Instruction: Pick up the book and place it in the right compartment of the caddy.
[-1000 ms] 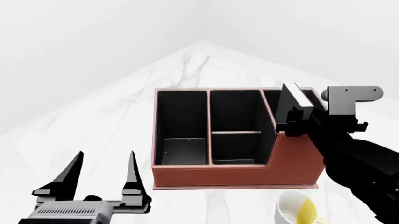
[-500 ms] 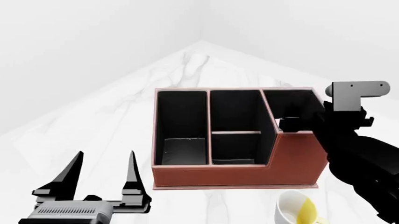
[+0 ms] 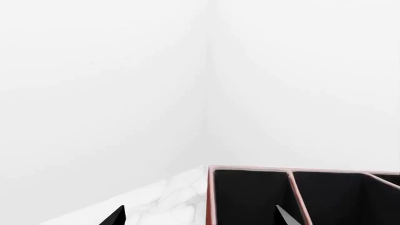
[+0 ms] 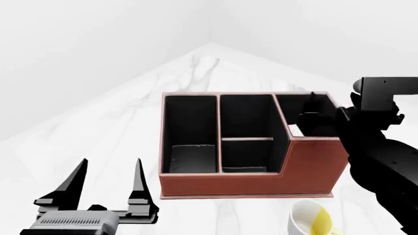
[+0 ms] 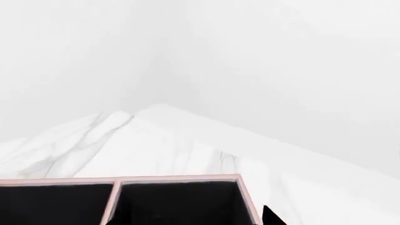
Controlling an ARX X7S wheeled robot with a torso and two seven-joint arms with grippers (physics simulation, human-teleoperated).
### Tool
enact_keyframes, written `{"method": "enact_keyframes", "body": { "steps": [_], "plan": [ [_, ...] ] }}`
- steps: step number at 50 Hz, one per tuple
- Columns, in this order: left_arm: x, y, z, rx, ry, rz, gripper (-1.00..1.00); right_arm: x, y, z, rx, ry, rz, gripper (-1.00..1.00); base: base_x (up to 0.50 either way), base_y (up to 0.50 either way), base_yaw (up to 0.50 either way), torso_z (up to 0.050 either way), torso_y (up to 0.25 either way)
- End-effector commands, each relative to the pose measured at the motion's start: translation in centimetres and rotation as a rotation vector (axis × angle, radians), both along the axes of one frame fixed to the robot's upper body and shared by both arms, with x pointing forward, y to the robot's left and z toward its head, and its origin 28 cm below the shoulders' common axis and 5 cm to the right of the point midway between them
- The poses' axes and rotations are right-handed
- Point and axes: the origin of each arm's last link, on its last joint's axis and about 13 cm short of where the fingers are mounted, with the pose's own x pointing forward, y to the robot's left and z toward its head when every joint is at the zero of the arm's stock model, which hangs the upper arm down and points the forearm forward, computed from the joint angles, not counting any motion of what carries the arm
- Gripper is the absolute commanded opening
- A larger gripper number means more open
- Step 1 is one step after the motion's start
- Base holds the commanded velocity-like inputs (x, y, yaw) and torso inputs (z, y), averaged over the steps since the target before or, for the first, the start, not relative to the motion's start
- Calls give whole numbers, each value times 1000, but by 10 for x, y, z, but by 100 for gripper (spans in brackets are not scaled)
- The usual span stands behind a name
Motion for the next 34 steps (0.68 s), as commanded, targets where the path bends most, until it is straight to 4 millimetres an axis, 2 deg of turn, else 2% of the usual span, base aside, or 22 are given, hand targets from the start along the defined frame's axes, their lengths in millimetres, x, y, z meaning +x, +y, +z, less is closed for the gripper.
{"method": "enact_keyframes", "body": {
  "steps": [1,9,13,22,28,34],
  "plan": [
    [0,0,0,3,-4,2,100,-11,0,24,15,-258,-9,100,0,0,0,0,0],
    [0,0,1,4,-9,4,100,-22,2,36,-5,-462,-11,100,0,0,0,0,0],
    [-1,1,2,9,-19,10,100,-34,4,40,-9,-540,-18,100,0,0,0,0,0],
    [-2,1,5,2,-43,12,100,-52,6,33,-66,-601,-23,100,0,0,0,0,0],
    [-3,2,7,2,-65,17,100,-75,11,31,-101,-736,-39,100,0,0,0,0,0],
    [-5,2,9,43,-118,33,100,-90,15,29,-83,-796,-34,100,0,0,0,0,0]
  ]
}}
